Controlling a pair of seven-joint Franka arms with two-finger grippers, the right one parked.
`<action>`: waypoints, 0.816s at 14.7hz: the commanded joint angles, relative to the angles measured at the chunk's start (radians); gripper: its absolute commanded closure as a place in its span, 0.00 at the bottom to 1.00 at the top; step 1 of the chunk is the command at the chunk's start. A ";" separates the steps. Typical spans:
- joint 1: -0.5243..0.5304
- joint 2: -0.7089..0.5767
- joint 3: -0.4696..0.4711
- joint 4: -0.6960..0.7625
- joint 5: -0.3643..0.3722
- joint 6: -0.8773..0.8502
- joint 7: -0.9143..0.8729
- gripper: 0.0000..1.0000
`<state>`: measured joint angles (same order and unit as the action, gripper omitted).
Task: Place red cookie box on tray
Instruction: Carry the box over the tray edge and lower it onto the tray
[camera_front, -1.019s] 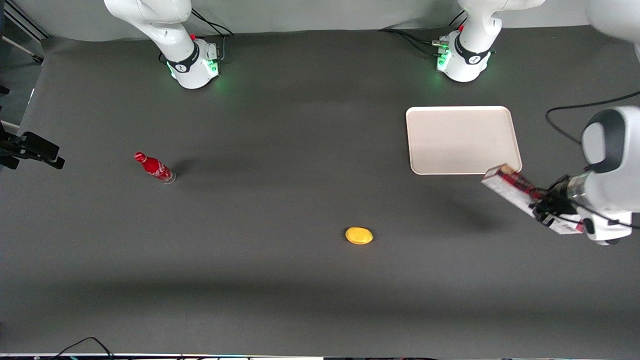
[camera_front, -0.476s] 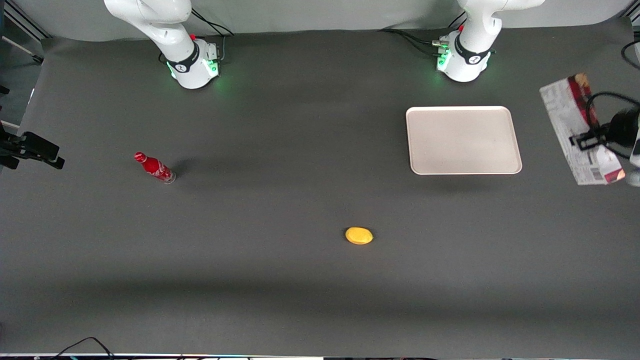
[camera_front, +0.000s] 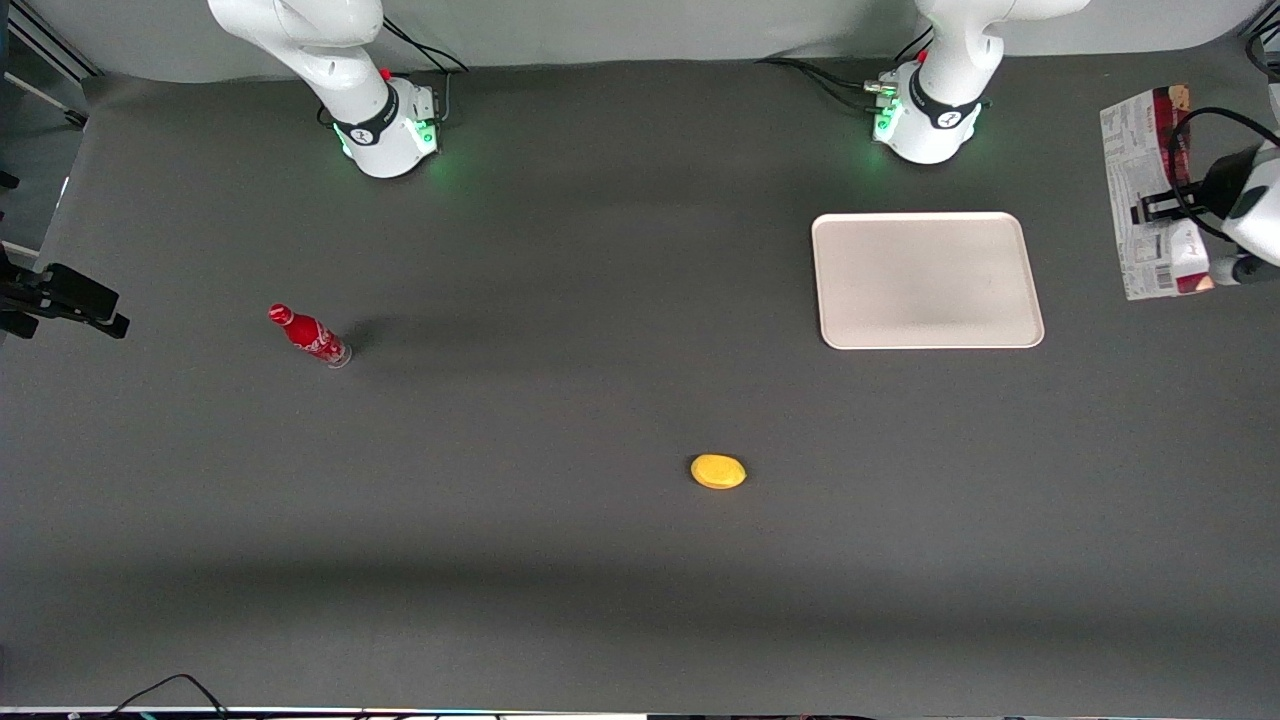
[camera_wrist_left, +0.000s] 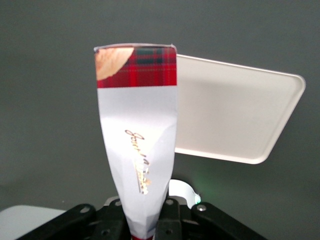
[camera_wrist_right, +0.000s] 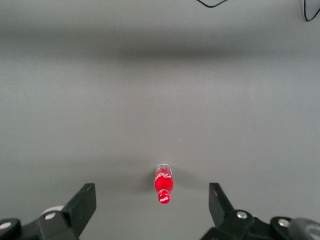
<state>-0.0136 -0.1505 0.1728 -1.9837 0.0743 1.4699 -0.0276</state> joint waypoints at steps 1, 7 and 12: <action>-0.002 -0.112 0.010 -0.306 0.039 0.215 0.049 1.00; 0.000 -0.045 0.054 -0.619 0.052 0.676 0.098 1.00; 0.001 0.132 0.089 -0.672 0.052 0.932 0.116 1.00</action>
<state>-0.0135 -0.1026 0.2415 -2.6517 0.1097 2.3052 0.0545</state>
